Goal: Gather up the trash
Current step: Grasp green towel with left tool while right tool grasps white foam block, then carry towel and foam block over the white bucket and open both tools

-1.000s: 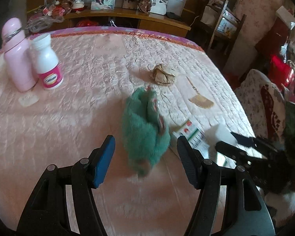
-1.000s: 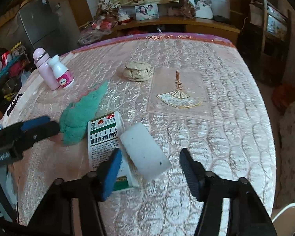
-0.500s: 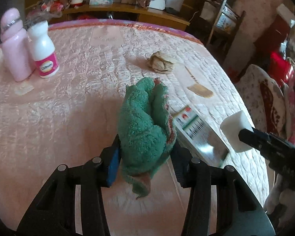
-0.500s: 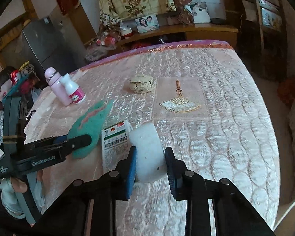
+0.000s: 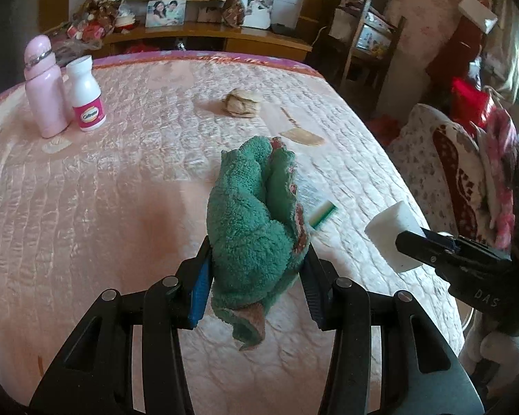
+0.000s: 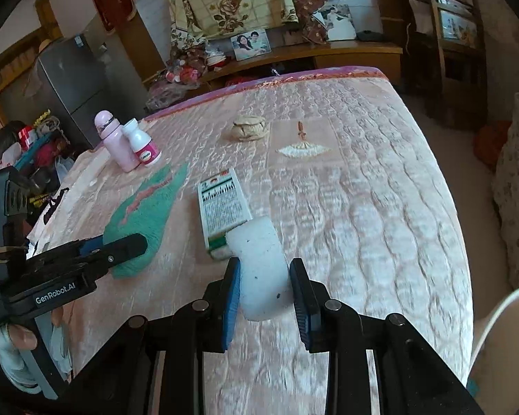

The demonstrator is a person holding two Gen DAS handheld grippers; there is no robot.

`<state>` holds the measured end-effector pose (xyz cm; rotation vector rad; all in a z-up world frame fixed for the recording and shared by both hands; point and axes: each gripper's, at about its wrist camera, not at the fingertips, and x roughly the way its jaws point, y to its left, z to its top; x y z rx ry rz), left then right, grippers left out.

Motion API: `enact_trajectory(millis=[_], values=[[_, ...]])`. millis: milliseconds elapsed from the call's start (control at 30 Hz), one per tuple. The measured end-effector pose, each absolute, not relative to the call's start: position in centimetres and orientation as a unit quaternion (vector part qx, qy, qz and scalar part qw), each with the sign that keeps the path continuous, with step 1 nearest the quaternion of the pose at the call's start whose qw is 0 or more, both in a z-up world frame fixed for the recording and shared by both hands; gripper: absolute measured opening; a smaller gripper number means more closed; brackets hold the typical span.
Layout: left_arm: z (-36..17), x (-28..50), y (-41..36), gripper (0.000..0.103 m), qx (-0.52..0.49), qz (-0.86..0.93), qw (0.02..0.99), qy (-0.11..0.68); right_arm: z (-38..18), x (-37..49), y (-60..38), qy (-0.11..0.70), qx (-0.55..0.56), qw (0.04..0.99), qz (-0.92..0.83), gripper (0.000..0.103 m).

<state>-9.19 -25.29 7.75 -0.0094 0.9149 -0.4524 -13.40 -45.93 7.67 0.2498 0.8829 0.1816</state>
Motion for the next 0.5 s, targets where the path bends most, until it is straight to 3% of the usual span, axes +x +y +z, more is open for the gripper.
enact_trajectory(millis=[500], values=[[8.8, -14.7, -31.4, 0.044, 0.037, -0.266, 0.868, 0.417, 8.9, -20.3, -49.6, 0.408, 0.15, 0.899, 0.05, 0.027]])
